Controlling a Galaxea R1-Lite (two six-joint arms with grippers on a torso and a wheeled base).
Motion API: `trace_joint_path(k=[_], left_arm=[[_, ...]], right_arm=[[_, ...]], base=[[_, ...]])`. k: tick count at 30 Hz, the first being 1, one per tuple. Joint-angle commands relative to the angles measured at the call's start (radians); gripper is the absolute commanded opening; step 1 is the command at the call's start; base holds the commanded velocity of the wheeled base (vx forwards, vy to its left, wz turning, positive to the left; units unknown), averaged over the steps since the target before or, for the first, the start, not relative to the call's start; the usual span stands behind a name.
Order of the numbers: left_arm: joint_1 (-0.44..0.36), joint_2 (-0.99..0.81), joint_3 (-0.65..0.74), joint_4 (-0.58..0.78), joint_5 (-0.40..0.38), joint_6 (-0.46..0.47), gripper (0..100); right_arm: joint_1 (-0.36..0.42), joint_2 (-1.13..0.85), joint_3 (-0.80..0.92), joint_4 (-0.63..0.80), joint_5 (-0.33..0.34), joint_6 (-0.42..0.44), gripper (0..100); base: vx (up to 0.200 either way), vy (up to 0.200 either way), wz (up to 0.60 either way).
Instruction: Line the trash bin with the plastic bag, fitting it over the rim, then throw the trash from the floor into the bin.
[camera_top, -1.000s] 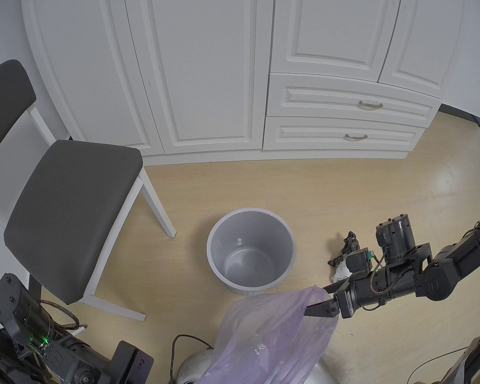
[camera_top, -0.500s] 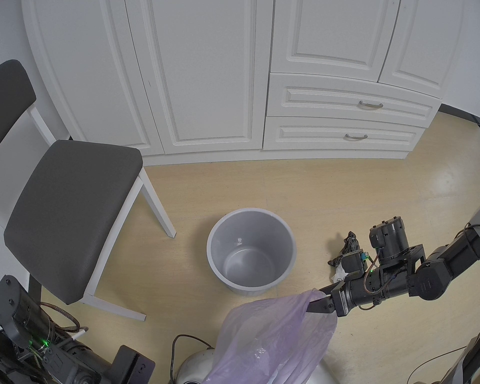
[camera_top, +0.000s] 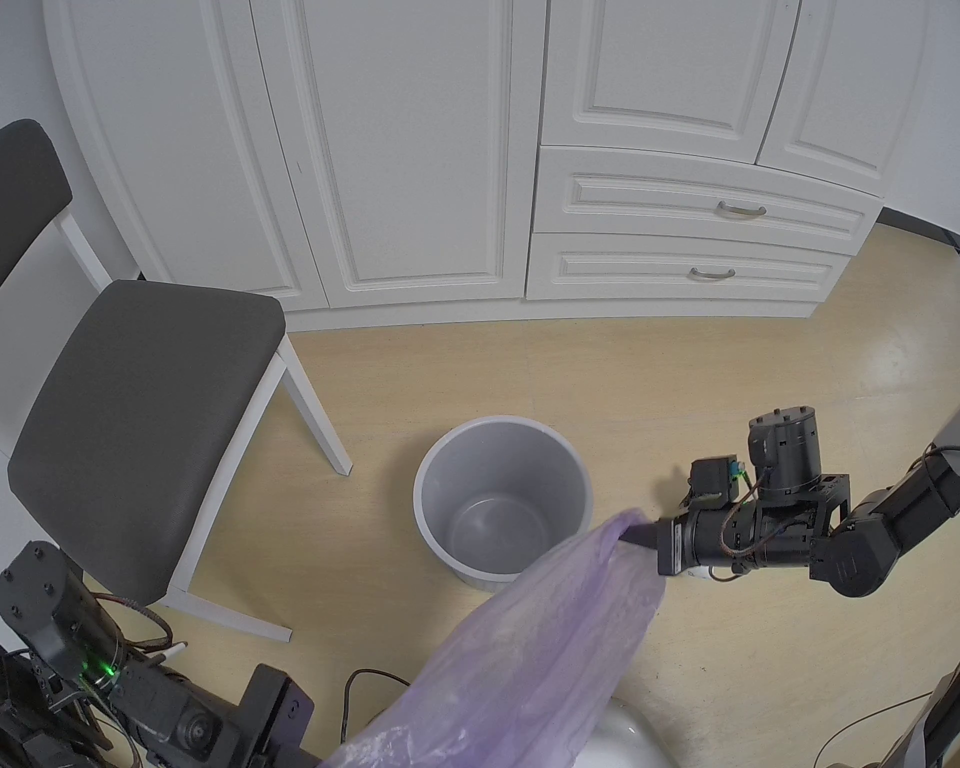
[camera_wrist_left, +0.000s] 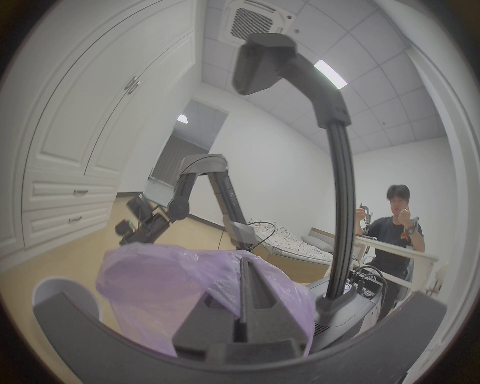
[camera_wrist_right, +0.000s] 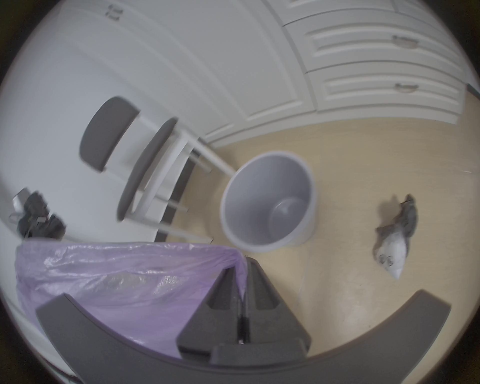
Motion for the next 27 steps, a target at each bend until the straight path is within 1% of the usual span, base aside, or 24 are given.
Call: trace_joint_path(k=[1,2,3,4,5,6,8,10,11,13,15,16,17,21,24,25,26,27], left_arm=[[0.096,0.128,-0.052,-0.002,0.000,-0.058,0],[0.104,0.138,-0.057,-0.002,0.000,-0.063,0],[0.143,0.187,-0.091,-0.004,0.002,-0.086,0],[0.164,0.216,-0.112,-0.004,0.002,-0.098,0],[0.179,0.239,-0.129,-0.004,0.005,-0.107,0],[0.179,0.239,-0.129,-0.004,0.005,-0.107,0],[0.235,0.308,-0.190,-0.004,0.011,-0.148,0],[0.256,0.329,-0.213,-0.004,0.016,-0.168,0],[0.281,0.352,-0.239,-0.004,0.022,-0.199,0],[0.296,0.369,-0.258,-0.004,0.026,-0.214,0],[0.334,0.397,-0.304,-0.004,0.052,-0.247,0],[0.334,0.397,-0.304,-0.004,0.052,-0.247,0],[0.360,0.398,-0.324,-0.004,0.060,-0.265,0],[0.397,0.380,-0.345,-0.004,0.068,-0.314,0],[0.405,0.351,-0.361,-0.004,0.112,-0.357,0],[0.405,0.351,-0.361,-0.004,0.112,-0.357,0],[0.402,0.332,-0.361,-0.004,0.138,-0.395,0],[0.402,0.332,-0.361,-0.004,0.138,-0.395,0]], right_arm=[[-0.018,-0.005,-0.048,-0.089,-0.118,0.090,0],[-0.020,-0.005,-0.052,-0.092,-0.126,0.093,0],[-0.032,-0.008,-0.072,-0.111,-0.158,0.115,0],[-0.038,-0.011,-0.085,-0.117,-0.175,0.126,0],[-0.044,-0.012,-0.095,-0.120,-0.189,0.136,0],[-0.044,-0.012,-0.095,-0.120,-0.189,0.136,0],[-0.061,-0.034,-0.128,-0.135,-0.241,0.170,0],[-0.066,-0.049,-0.134,-0.143,-0.256,0.182,0],[-0.067,-0.071,-0.134,-0.152,-0.266,0.187,0],[-0.072,-0.083,-0.134,-0.154,-0.269,0.187,0],[-0.073,-0.121,-0.126,-0.152,-0.273,0.184,0],[-0.073,-0.121,-0.126,-0.152,-0.273,0.184,0],[-0.073,-0.141,-0.121,-0.152,-0.275,0.179,0],[-0.080,-0.173,-0.108,-0.152,-0.293,0.161,0],[-0.080,-0.187,-0.102,-0.152,-0.321,0.124,0],[-0.080,-0.187,-0.102,-0.152,-0.321,0.124,0],[-0.077,-0.196,-0.092,-0.144,-0.339,0.106,0],[-0.077,-0.196,-0.092,-0.144,-0.339,0.106,0]], base=[[0.000,0.000,0.00],[0.000,0.000,0.00],[0.000,0.000,0.00],[0.000,0.000,0.00],[0.000,0.000,0.00],[0.000,0.000,0.00],[0.000,0.000,0.00],[0.000,0.000,0.00],[0.000,0.000,0.00],[0.000,0.000,0.00],[0.000,0.000,0.00],[0.000,0.000,0.00],[0.000,0.000,0.00],[0.000,0.000,0.00],[0.000,0.000,0.00],[0.000,0.000,0.00],[0.000,0.000,0.00],[0.000,0.000,0.00]])
